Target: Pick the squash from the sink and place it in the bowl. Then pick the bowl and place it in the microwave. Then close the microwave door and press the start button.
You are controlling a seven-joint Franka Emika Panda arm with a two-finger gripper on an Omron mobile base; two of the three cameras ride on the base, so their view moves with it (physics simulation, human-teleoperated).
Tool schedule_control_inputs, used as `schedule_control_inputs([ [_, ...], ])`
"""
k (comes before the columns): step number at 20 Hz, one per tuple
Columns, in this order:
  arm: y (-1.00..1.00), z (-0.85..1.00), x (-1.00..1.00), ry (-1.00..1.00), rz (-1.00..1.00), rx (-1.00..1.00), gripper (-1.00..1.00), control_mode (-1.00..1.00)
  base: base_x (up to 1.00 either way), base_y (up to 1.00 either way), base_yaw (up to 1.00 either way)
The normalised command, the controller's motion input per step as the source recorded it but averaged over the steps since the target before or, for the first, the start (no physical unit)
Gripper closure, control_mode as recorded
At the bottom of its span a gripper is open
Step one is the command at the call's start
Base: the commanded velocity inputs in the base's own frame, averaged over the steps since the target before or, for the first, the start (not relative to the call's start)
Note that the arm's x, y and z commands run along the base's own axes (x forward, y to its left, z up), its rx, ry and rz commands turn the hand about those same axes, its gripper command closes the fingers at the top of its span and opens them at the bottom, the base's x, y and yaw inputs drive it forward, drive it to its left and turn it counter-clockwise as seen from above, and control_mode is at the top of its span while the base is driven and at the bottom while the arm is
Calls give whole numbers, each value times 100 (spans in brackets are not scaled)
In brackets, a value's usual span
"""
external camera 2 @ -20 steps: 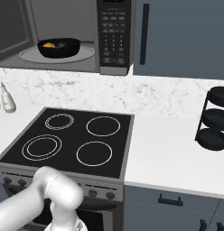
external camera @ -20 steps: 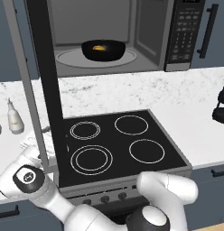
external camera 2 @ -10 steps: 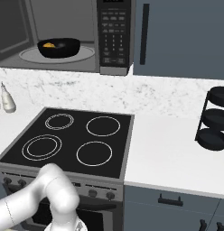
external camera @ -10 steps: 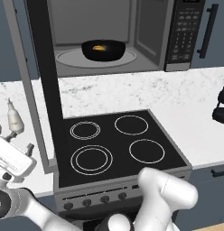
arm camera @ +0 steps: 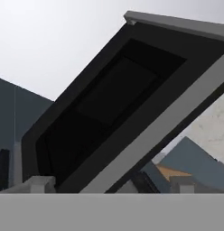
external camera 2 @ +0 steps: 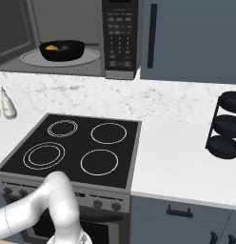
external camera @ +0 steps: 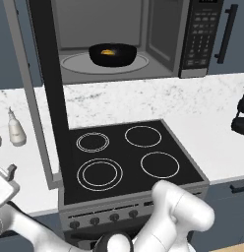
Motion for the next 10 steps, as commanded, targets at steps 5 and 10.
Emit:
schedule_control_inputs([
  [5,-56,37,-70,-21,0,15,-100,-100,0,0,0],
  [10,-81,42,-53,-13,1,23,-100,-100,0,0,0],
])
